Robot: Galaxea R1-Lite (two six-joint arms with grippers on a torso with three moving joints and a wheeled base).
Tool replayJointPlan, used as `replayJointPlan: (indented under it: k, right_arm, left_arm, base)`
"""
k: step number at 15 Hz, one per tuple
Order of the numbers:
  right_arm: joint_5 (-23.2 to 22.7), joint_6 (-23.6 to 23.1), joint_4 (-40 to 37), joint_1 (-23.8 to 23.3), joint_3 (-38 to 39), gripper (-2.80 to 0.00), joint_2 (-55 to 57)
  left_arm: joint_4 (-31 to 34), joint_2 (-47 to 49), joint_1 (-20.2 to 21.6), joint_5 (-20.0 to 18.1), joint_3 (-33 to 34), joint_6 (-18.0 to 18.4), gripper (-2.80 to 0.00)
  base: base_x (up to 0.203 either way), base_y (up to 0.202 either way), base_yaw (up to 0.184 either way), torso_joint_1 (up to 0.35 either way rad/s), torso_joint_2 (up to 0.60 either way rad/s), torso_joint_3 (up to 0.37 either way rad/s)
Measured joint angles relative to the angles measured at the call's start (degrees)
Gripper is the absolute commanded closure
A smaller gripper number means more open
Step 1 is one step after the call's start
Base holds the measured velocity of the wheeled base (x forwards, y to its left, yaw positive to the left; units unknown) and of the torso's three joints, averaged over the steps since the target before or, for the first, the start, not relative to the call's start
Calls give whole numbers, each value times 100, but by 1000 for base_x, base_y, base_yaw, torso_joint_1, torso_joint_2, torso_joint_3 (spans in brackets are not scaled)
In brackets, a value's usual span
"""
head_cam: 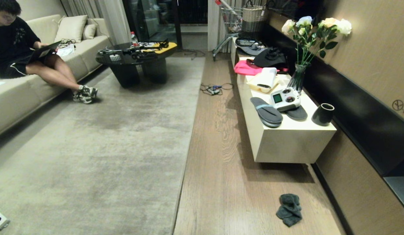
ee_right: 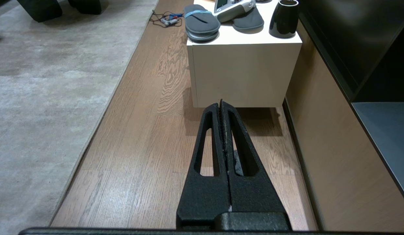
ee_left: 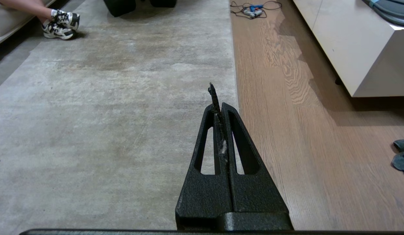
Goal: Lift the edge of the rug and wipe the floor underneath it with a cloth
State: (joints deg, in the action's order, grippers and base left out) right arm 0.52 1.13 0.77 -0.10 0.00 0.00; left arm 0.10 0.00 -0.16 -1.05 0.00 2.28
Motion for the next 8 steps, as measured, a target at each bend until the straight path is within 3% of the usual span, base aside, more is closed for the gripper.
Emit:
replayJointPlan:
  k: [8]
  right_arm:
    - [0,-26,7,0,0,0,0]
  left_arm:
    - [-2,0,-2,2,0,-2,0]
  base:
    - [0,0,0,0,0,0]
